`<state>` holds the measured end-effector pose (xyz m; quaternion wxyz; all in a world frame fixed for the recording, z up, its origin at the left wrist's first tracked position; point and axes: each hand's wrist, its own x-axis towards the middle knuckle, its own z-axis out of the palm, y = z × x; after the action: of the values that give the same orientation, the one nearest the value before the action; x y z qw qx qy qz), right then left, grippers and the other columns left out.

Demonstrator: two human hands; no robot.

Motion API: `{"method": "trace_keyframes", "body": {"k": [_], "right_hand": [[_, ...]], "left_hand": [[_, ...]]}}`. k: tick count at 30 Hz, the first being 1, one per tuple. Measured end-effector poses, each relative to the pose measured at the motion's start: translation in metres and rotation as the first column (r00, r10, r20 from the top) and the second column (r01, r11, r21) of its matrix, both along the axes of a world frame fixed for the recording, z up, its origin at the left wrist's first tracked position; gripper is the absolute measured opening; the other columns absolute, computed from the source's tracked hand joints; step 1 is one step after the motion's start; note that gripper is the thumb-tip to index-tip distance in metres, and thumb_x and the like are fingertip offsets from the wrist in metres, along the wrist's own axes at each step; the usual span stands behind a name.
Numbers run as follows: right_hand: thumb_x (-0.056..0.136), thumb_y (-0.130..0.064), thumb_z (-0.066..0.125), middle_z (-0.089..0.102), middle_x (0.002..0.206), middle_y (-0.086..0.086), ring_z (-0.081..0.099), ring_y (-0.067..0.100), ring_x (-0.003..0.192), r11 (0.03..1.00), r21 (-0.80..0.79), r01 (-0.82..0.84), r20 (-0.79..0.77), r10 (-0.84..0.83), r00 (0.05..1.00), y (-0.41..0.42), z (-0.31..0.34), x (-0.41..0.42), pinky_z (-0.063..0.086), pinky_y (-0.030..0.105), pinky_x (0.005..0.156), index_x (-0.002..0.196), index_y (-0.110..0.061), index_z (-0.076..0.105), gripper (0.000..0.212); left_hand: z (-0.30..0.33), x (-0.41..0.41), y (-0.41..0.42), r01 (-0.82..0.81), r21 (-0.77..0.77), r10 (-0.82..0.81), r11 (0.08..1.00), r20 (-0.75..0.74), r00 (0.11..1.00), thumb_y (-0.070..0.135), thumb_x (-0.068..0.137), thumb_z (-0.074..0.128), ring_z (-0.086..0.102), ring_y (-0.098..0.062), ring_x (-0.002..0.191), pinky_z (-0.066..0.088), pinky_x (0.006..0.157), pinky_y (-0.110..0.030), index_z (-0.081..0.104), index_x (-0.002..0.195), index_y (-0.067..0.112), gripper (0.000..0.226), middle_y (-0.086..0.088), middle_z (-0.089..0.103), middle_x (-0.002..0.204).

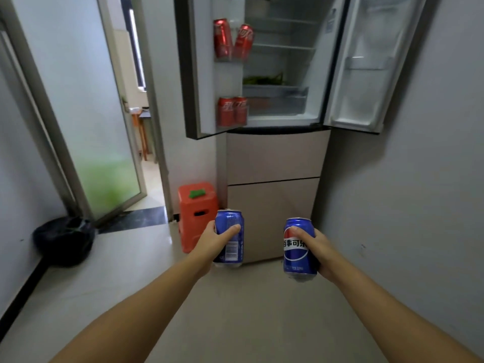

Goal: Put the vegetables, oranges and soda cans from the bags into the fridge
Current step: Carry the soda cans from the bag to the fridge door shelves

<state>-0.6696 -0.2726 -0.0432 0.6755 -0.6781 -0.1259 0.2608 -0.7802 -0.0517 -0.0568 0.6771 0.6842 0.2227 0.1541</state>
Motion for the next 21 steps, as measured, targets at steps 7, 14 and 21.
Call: {"method": "trace_keyframes", "body": {"k": [7, 14, 21], "right_hand": [[0.082, -0.031, 0.069, 0.068, 0.096, 0.009, 0.066, 0.024, 0.081, 0.994, 0.043, 0.099, 0.081, -0.102, 0.991, 0.025, 0.032, 0.129, 0.055, 0.034, 0.066, 0.114, -0.013, 0.054, 0.04], [0.08, -0.027, 0.069, 0.067, 0.097, 0.011, 0.066, 0.024, 0.081, 0.946, 0.151, 0.286, 0.196, -0.312, 0.929, 0.025, 0.099, 0.27, 0.055, 0.035, 0.067, 0.118, -0.009, 0.052, 0.045], [0.075, -0.031, 0.071, 0.067, 0.102, 0.013, 0.067, 0.025, 0.085, 0.915, 0.176, 0.364, 0.422, -0.404, 0.812, -0.018, 0.18, 0.404, 0.055, 0.031, 0.064, 0.119, -0.009, 0.052, 0.052]], "left_hand": [[0.05, 0.155, 0.033, 0.055, 0.131, -0.064, 0.99, 0.067, 0.996, 0.039, 0.083, 0.067, 0.064, -0.016, 0.088, 0.051, 0.063, -0.025, 0.046, 0.118, 0.018, 0.045, -0.002, 0.062, 0.108], [0.12, 0.339, 0.036, 0.257, 0.207, -0.29, 0.944, 0.151, 0.945, 0.034, 0.084, 0.067, 0.063, -0.017, 0.094, 0.054, 0.072, -0.03, 0.043, 0.119, 0.022, 0.045, -0.001, 0.059, 0.111], [0.186, 0.509, -0.013, 0.405, 0.216, -0.455, 0.888, 0.304, 0.837, 0.033, 0.083, 0.068, 0.064, -0.019, 0.098, 0.055, 0.08, -0.036, 0.046, 0.122, 0.023, 0.046, -0.001, 0.062, 0.112]]}}
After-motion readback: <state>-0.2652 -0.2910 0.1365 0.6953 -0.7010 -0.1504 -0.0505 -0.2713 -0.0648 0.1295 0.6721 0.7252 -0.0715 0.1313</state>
